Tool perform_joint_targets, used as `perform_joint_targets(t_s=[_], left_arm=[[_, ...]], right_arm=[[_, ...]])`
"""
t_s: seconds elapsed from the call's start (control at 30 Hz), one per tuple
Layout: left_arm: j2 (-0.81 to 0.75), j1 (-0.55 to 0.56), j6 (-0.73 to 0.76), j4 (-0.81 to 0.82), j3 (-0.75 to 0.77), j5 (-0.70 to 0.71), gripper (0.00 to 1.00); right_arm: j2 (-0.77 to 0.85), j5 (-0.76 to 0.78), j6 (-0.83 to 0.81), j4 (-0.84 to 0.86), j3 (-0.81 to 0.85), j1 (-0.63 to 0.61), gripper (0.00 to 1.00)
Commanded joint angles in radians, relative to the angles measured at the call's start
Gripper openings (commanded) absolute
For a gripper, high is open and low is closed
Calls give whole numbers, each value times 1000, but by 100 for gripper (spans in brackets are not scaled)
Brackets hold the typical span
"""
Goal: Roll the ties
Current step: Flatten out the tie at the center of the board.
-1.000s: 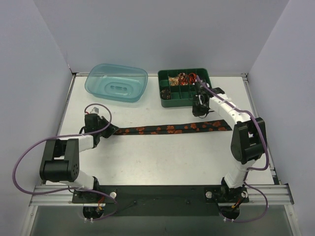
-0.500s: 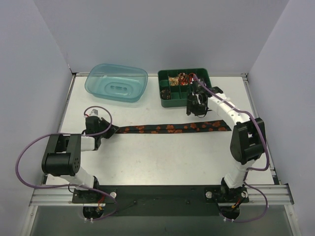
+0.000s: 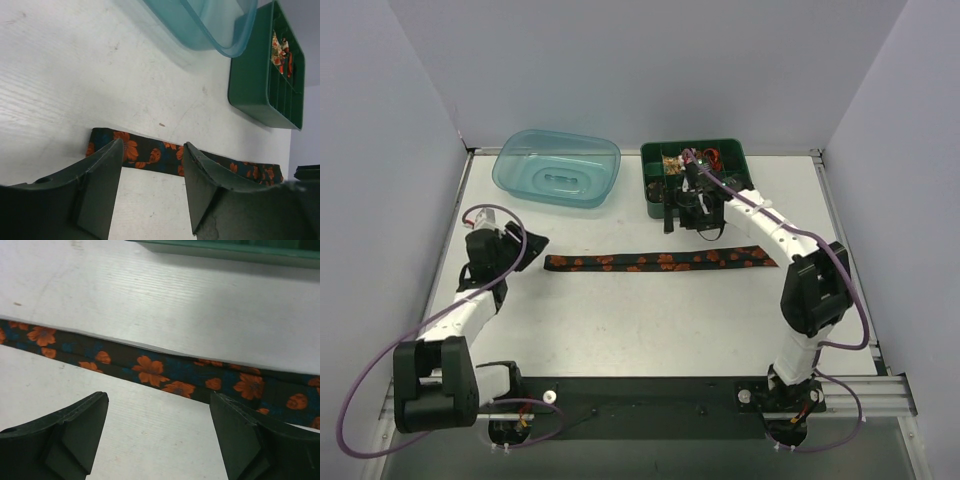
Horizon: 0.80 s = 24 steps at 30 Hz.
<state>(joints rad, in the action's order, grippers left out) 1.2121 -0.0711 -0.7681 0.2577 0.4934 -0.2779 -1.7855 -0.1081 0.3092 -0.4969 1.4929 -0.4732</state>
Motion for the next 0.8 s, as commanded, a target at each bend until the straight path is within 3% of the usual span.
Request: perform_joint_targets(t_s=[0.0, 0.17, 0.33, 0.57, 0.77], left_arm=[[-59, -44, 82, -185, 43, 51, 62], [-5, -88, 102, -196, 24, 23, 67], [95, -99, 92, -69, -10, -27, 67], [196, -98, 84, 29, -6, -86, 62], [283, -98, 84, 78, 19, -119, 55]], right_arm=[[-67, -68, 16, 3, 85, -74, 87], [-166, -145, 40, 12, 205, -162, 94], [-265, -242, 85, 20, 323, -220, 96], [-376, -338, 146, 60, 451, -269, 93], [-420, -389, 176, 104, 484, -274, 86]])
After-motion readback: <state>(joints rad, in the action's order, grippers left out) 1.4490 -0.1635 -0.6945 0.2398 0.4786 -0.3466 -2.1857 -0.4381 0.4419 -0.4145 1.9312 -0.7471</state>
